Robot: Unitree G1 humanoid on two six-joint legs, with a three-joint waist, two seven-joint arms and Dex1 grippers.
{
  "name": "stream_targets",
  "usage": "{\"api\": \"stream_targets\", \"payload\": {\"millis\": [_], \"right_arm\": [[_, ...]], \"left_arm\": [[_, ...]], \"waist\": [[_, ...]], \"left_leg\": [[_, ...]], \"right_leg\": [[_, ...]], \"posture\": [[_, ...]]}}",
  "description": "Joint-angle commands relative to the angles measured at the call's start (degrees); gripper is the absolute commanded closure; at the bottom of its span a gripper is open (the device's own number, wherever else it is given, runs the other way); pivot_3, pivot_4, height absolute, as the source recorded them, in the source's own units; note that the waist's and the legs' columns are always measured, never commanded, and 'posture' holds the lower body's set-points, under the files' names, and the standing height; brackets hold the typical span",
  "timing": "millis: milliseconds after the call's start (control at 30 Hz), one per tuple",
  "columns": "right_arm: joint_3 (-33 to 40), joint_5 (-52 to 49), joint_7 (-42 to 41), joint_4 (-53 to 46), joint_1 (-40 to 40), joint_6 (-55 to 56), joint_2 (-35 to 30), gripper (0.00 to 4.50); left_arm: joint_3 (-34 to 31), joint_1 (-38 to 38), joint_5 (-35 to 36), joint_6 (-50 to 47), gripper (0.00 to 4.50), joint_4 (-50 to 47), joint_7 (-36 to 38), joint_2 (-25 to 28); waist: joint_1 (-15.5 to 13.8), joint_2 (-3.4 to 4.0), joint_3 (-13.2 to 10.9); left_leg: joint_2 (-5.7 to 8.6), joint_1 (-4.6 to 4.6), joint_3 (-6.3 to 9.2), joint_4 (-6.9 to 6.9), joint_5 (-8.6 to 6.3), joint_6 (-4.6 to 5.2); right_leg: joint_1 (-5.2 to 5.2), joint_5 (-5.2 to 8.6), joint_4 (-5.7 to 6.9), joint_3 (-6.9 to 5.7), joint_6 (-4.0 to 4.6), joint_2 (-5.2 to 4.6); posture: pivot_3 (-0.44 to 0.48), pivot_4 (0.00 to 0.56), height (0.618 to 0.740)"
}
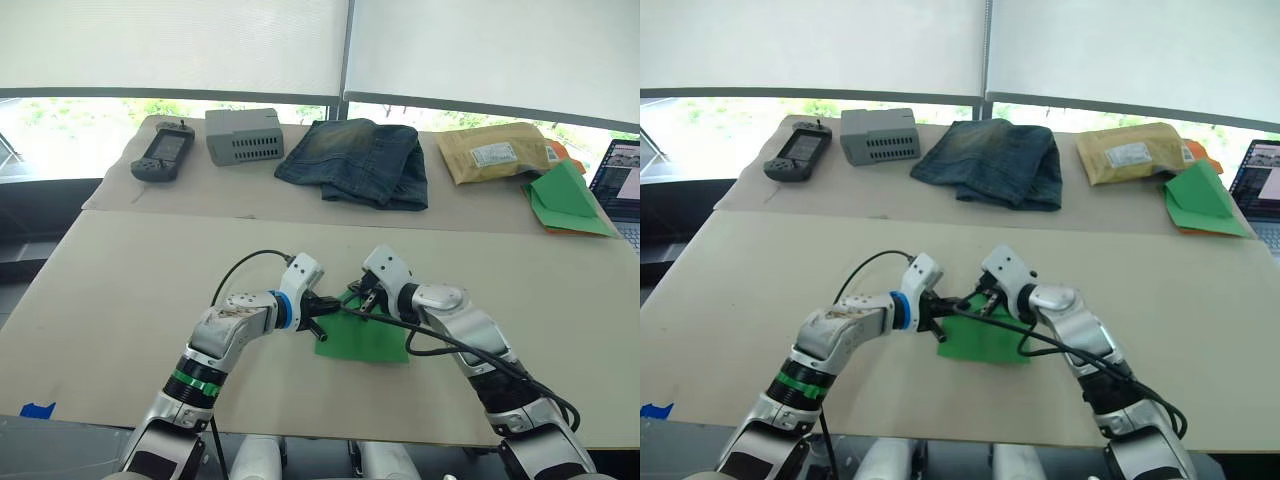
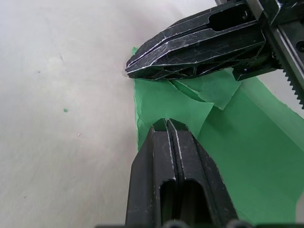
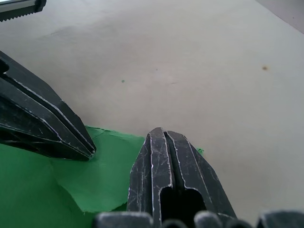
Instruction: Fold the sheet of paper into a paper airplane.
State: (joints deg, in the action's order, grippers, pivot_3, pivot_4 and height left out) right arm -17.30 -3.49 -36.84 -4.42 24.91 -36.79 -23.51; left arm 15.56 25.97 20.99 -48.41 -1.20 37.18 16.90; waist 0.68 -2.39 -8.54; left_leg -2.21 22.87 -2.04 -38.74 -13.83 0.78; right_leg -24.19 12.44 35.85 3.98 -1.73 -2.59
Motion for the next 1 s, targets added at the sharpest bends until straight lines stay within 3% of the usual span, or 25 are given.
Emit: {"api": "stream_targets", "payload": {"millis": [33, 433, 667, 1000], "right_arm": [[-1.83, -1.41, -3.24, -3.1, -2.16, -2.44, -1.02, 4.5], [-1.82, 1.7, -0.45, 3.61, 0.67, -2.78, 1.58, 4.5], [2.34, 1.7, -0.13, 5.93, 0.45, -0.4, -2.13, 4.5], [5.84, -0.88, 0.31, 4.97, 1.22, 2.69, 0.14, 4.5]], "left_arm": [[1.88, -1.42, -2.39, 0.2, 4.47, 2.82, -0.48, 0.24], [1.96, -1.85, -2.22, 0.29, 4.47, 2.55, 0.63, -0.12], [1.34, -2.71, -2.15, -0.1, 4.47, 1.38, 0.48, 0.63], [0.76, -2.62, -2.34, 0.11, 4.47, 1.68, 0.09, 0.31]], "waist": [[0.02, 0.0, 0.0], [0.26, 0.0, 0.19], [0.01, 0.0, 0.19], [0.2, 0.0, 0.19]], "left_leg": [[0.0, 0.0, 0.0, 0.0, 0.0, 0.0], [-0.03, -0.2, -0.01, 0.0, 0.0, 0.0], [0.0, -0.18, -0.01, 0.0, 0.0, 0.0], [0.01, -0.17, -0.01, 0.02, 0.0, 0.0]], "right_leg": [[0.0, 0.0, 0.0, 0.0, 0.0, -0.01], [0.11, 0.19, 0.07, 0.02, -0.29, 0.02], [0.11, 0.2, 0.05, 0.02, -0.28, -0.01], [0.1, 0.2, 0.05, 0.03, -0.29, -0.02]], "posture": [[0.0, 0.15, 0.734], [0.0, 0.15, 0.734], [0.0, 0.15, 0.734], [0.0, 0.15, 0.734]]}}
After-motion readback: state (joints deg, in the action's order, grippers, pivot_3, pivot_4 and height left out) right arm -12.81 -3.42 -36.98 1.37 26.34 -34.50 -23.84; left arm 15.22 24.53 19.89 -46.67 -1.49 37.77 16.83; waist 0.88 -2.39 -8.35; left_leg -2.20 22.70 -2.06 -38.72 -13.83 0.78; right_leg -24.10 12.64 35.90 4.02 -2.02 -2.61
